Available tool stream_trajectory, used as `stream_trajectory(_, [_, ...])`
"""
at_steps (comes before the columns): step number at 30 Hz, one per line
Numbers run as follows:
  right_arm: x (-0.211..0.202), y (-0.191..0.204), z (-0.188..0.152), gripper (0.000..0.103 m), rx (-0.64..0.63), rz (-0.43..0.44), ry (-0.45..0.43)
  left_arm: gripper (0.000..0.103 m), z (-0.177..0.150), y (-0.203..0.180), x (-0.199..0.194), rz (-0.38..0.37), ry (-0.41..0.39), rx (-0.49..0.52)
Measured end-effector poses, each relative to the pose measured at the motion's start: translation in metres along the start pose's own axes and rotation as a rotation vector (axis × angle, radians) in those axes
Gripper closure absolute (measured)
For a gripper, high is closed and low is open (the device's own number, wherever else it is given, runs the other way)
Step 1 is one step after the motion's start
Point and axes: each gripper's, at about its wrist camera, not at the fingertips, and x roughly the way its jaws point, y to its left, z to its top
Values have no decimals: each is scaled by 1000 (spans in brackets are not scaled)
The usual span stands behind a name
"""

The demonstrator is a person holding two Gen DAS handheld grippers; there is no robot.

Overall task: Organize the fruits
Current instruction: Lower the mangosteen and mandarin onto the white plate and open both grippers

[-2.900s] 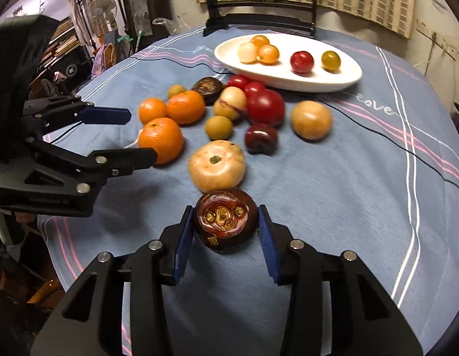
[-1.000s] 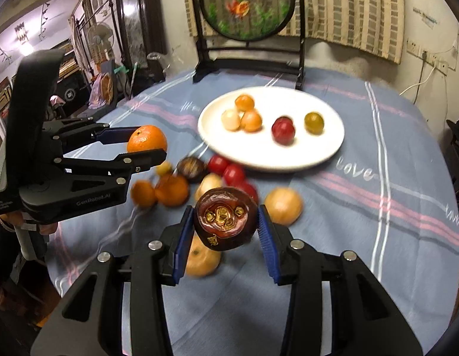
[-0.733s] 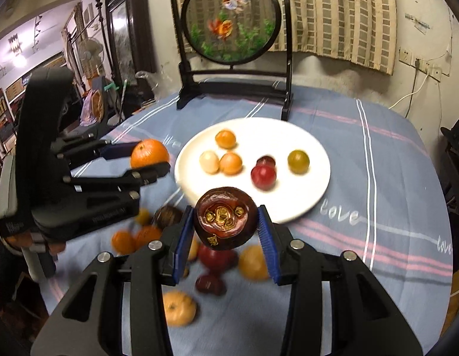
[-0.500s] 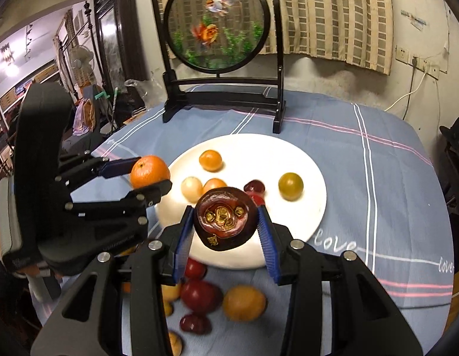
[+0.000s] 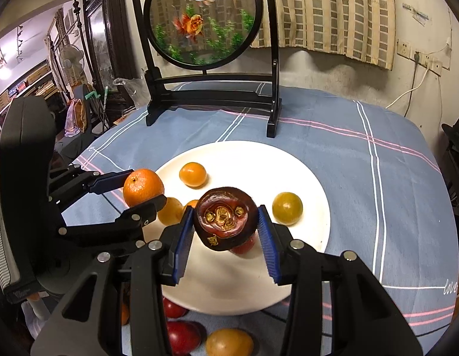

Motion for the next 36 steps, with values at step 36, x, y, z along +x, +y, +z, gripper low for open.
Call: stream_trajectory(36, [14, -15, 6, 38, 65, -78, 50, 37, 3, 2, -5, 15, -34, -8])
